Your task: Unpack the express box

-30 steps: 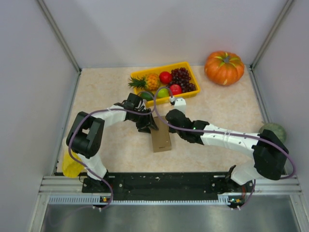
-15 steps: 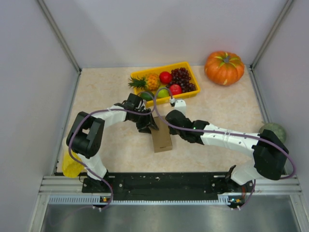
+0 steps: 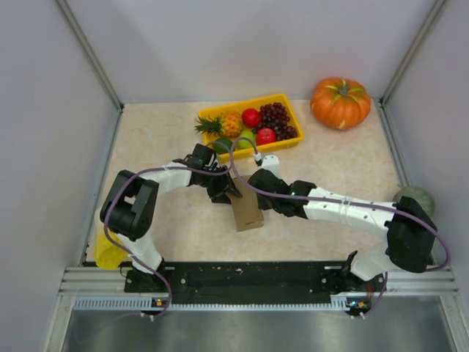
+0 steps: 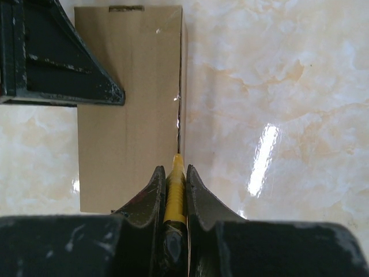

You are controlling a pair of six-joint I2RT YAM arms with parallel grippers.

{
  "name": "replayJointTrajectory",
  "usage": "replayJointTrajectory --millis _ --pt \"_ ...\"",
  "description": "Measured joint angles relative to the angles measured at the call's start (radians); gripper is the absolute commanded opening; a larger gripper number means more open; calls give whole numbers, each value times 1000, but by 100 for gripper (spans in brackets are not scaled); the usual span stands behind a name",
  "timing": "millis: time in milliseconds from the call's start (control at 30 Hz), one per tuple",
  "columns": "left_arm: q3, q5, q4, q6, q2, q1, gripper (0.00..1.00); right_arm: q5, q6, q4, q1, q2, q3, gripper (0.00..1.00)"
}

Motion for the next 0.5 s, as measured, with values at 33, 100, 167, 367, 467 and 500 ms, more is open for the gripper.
replayJointTrajectory --millis 33,100,167,367,467,500 --pt "-2 2 3 -3 0 1 14 -2 1 -7 3 -1 -1 0" --pt "-6 6 9 -10 0 3 14 -5 4 -20 9 -5 -3 0" --pt "-10 9 14 -16 0 5 14 -10 8 -21 10 -17 -14 0" --pt "-22 16 32 -27 -3 9 14 -47 22 -35 15 -82 -60 0" --pt "-29 16 42 -27 -7 10 15 -56 23 -39 18 -99 -68 0" --pt "-31 15 43 -27 -9 10 14 -57 24 -39 21 -104 -71 0"
